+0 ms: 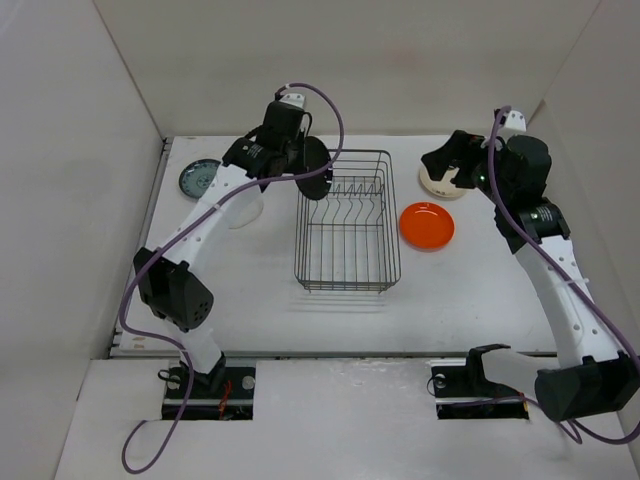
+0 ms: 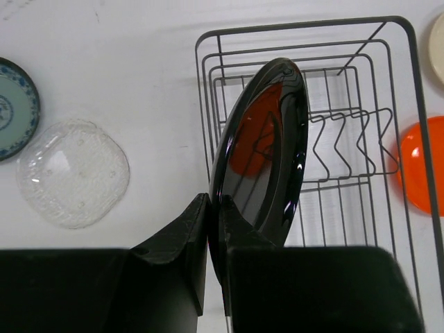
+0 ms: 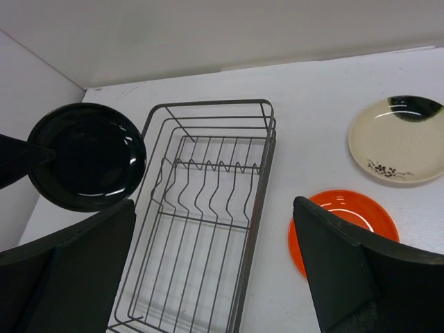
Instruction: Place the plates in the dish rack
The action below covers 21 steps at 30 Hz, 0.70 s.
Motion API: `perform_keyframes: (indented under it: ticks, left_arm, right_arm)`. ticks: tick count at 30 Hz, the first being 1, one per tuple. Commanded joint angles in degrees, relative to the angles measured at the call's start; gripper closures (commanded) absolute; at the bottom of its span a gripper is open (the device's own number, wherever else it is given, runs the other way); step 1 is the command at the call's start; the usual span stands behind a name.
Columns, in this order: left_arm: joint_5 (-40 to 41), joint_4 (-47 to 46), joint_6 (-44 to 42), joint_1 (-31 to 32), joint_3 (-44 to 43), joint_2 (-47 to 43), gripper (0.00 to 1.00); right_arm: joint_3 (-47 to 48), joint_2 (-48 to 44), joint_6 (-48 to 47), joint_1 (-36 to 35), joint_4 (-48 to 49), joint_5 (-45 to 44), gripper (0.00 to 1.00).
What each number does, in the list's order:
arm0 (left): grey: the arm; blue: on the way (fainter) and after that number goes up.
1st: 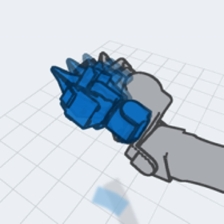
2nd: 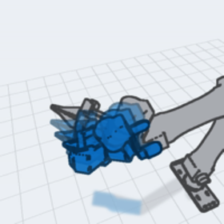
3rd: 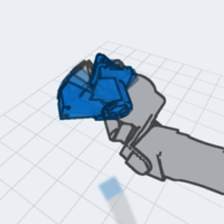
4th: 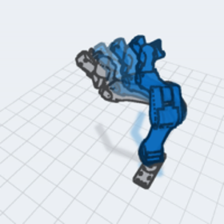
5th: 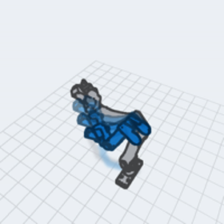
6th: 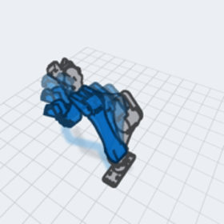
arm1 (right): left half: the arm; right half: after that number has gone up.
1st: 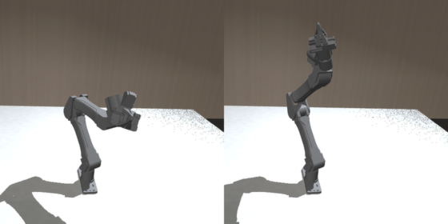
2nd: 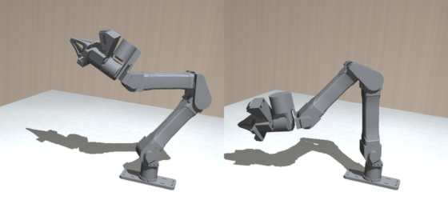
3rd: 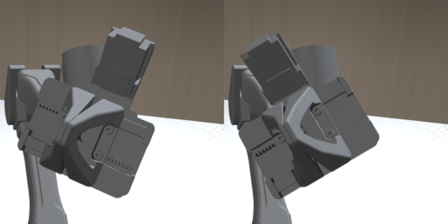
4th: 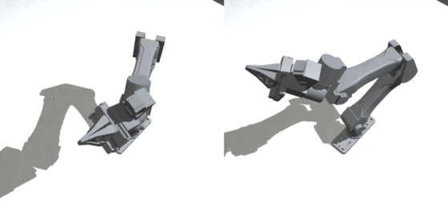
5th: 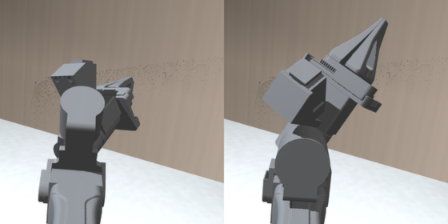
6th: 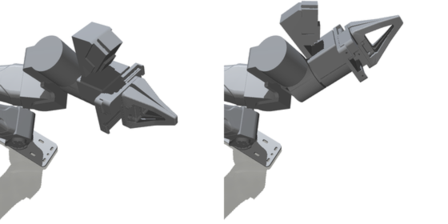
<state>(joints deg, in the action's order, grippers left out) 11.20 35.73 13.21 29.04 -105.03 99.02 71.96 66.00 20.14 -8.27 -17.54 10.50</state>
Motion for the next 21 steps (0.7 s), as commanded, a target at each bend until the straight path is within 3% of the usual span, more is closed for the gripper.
perform_keyframes:
  ticks: [1,4,10,21]
  left_arm:
    - [7.33,-2.15,-3.37,0.49,-2.81,-4.80,1.00]
    - [8.23,-2.15,-2.85,0.49,-1.68,-7.51,1.00]
    - [-17.04,-10.75,-2.31,-6.71,5.80,-16.04,1.00]
    - [-35.71,-21.65,-2.31,-13.21,14.24,-29.84,1.00]
  right_arm:
    - [2.74,-1.57,-1.68,0.27,0.49,0.92,0.00]
    - [2.74,-1.57,-2.21,0.27,0.49,0.92,0.00]
    - [0.55,-1.57,-5.72,0.27,5.59,13.39,0.00]
    - [1.96,-4.74,-7.13,0.27,6.28,14.63,0.00]
